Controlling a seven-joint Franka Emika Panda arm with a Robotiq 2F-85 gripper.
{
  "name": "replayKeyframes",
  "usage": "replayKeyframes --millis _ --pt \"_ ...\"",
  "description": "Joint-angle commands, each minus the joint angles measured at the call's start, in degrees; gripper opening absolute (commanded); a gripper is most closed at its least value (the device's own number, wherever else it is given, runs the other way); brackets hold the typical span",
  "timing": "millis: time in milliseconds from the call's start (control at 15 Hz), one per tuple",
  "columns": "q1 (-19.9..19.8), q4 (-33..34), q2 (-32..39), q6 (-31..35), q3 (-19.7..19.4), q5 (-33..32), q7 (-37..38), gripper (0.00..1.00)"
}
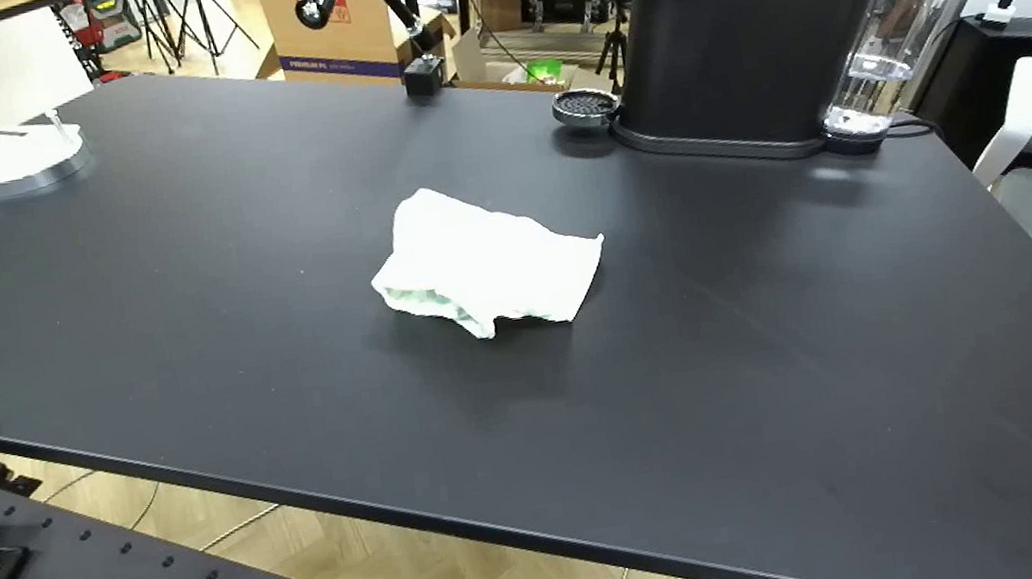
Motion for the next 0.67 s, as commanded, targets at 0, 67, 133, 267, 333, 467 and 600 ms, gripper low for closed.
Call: replayKeyframes --millis 0,67,133,267,333,467,600 --pt "2.45 0.14 0.36 -0.22 -2.08 -0.75 0.66 1.0" --pt "2.45 0.14 0.36 -0.22 -2.08 -0.75 0.66 1.0" --pt "2.6 -0.57 -0.02 1.1 -2.31 -1.19 0.37 1.0" --pt "2.68 -2.59 -0.92 3.79 -3.02 -3.28 0.74 1.0" --pt "2.6 -4.15 -1.44 5.59 -3.8 -4.32 0.02 1.0" --pt "2.37 -7.91 -2.67 10.45 -5.96 -5.07 -2.02 1.0" --pt "2.01 -11.6 -3.52 14.79 -8.44 -4.82 -4.87 1.0"
